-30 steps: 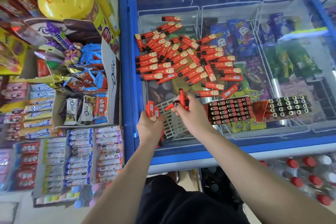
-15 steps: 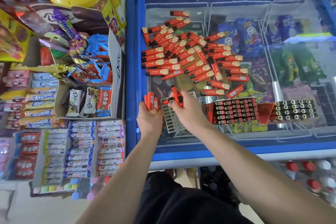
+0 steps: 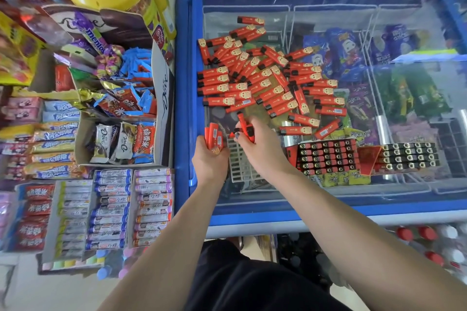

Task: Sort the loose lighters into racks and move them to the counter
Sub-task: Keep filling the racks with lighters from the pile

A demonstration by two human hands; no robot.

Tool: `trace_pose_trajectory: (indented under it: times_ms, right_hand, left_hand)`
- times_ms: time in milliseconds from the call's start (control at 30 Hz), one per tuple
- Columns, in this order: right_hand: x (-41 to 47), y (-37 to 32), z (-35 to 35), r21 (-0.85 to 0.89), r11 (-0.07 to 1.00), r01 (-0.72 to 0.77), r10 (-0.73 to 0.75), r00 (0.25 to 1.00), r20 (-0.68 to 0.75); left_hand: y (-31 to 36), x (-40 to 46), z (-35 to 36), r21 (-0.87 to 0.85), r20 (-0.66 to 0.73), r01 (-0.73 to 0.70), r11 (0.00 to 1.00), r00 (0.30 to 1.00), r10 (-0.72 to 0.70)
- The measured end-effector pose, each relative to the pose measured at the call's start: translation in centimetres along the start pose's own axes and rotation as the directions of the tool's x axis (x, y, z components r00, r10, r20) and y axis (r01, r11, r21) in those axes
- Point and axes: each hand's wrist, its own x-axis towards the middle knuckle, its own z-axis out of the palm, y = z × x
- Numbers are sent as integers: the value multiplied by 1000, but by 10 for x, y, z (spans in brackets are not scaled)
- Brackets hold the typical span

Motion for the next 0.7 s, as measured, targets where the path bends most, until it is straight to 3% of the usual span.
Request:
trace_pose_trajectory:
  times_ms: [500, 700]
  right_hand:
    - [11, 1, -4, -146, 986, 79, -68, 995, 74]
    - [17, -2, -4, 36, 997, -67, 63, 992, 111]
  left_hand:
    - [5, 6, -1, 29, 66, -34, 999, 997, 32]
    - [8, 4, -4, -61, 53, 16, 998, 999, -13]
